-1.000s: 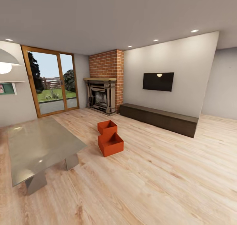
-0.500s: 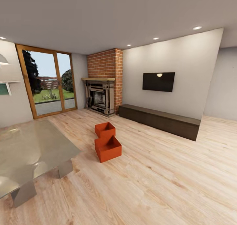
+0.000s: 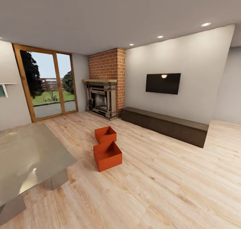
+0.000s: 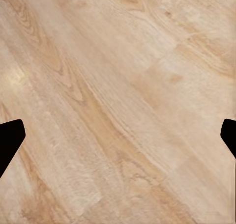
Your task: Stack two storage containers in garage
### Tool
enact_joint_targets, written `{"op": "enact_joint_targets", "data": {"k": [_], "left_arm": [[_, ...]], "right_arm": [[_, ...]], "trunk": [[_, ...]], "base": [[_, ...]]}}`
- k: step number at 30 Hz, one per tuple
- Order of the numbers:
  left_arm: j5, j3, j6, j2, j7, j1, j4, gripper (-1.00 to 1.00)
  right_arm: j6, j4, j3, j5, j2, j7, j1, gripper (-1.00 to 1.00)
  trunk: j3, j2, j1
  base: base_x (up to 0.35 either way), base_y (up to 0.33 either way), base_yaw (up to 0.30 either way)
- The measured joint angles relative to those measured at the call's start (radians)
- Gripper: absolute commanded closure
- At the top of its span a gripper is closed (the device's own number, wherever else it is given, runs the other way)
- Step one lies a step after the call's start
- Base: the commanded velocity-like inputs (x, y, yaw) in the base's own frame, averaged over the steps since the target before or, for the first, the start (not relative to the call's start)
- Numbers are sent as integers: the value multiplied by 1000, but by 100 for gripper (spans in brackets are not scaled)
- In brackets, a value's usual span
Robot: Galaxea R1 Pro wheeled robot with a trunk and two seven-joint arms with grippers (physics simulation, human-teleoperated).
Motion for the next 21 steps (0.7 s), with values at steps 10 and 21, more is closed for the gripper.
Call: {"op": "enact_joint_targets", "data": {"k": [10,21], "left_arm": [[0,0,0,0,0,0,0,-100],[0,0,0,0,0,0,0,-100]], "right_arm": [[0,0,0,0,0,0,0,-100],[0,0,0,0,0,0,0,-100]], "trunk": [[0,0,0],[0,0,1]], "base": [[347,-151,158],[237,-110,264]]}}
